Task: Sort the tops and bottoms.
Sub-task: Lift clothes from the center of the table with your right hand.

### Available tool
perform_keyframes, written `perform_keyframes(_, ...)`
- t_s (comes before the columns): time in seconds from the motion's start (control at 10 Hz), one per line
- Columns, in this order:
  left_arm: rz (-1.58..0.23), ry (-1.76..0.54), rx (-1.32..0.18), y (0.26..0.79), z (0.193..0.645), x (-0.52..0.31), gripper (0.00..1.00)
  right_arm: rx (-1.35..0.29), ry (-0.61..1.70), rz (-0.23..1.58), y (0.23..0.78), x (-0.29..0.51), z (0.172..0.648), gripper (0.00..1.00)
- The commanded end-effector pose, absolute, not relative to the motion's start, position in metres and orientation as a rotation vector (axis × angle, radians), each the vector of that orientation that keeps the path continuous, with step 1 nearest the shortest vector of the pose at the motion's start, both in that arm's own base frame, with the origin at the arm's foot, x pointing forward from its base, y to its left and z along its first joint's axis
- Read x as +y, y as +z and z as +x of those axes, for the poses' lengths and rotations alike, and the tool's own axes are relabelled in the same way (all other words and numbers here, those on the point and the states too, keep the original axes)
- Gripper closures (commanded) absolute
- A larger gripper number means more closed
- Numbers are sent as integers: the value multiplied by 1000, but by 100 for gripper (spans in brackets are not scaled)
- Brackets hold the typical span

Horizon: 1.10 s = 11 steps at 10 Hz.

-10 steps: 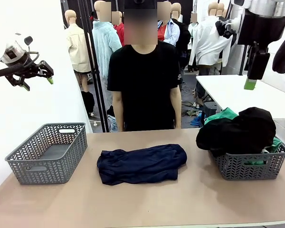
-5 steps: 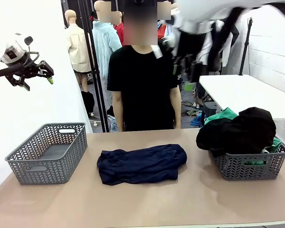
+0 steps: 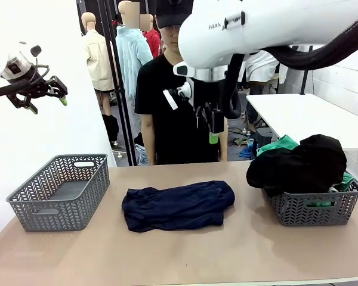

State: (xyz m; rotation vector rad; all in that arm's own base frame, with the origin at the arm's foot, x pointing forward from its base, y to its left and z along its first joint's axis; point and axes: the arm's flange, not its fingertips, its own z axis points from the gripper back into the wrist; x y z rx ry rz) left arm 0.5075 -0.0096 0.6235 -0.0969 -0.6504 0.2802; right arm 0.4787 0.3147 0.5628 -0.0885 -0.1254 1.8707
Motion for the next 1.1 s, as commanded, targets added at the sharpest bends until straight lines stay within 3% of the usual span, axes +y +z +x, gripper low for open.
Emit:
perform_keyframes(0.0,-87,276,-655,625,509,-8,0,-161,1806,-32,540,302,465,0)
perform_keyframes(0.1,-87,276,-655,625,509,-8,0,-125,1871,-89,563,315,479,0)
perform_keyframes(0.5,-87,276,-655,625,509,-8,0,-136,1862,-74,559,314,478,0)
perform_keyframes(0.8,-87,276,-655,625,509,-8,0,-160,1746,54,476,322,489,0)
perform_keyframes(1.0,-87,276,-655,625,509,-8,0,-83,1702,72,411,340,489,0)
